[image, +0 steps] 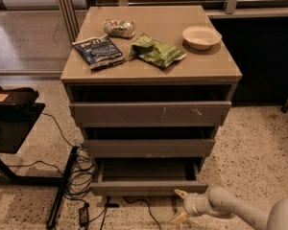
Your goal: Close bottom drawer
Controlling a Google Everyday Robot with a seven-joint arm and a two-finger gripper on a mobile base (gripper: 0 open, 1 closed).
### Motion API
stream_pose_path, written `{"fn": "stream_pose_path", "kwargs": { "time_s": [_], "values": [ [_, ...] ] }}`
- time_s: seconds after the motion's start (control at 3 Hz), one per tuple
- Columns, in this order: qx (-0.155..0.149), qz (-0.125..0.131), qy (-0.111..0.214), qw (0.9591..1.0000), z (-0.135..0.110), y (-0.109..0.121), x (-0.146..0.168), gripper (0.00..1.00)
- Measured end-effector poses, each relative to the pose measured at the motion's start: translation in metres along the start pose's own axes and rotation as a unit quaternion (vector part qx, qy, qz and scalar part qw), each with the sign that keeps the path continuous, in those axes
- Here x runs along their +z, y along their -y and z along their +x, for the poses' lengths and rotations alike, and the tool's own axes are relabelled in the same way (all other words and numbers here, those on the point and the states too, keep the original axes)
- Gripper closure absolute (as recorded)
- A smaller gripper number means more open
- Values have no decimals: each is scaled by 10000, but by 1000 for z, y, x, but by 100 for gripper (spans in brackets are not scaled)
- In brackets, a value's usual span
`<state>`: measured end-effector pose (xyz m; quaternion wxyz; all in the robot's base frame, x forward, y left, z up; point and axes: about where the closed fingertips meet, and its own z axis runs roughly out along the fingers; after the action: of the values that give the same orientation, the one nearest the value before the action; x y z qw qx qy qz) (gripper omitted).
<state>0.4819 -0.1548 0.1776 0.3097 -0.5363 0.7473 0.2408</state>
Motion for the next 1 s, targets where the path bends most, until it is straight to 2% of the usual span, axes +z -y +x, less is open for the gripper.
{"fn": "stream_pose_path", "kwargs": {
  "time_s": [0.33,0.67,1.0],
  "values": [
    [-216,180,77,9996,-17,34,9,42],
    [-247,435,-30,9987,-18,75,14,65],
    [-265,529,-55,9982,-19,88,13,75]
  ]
}}
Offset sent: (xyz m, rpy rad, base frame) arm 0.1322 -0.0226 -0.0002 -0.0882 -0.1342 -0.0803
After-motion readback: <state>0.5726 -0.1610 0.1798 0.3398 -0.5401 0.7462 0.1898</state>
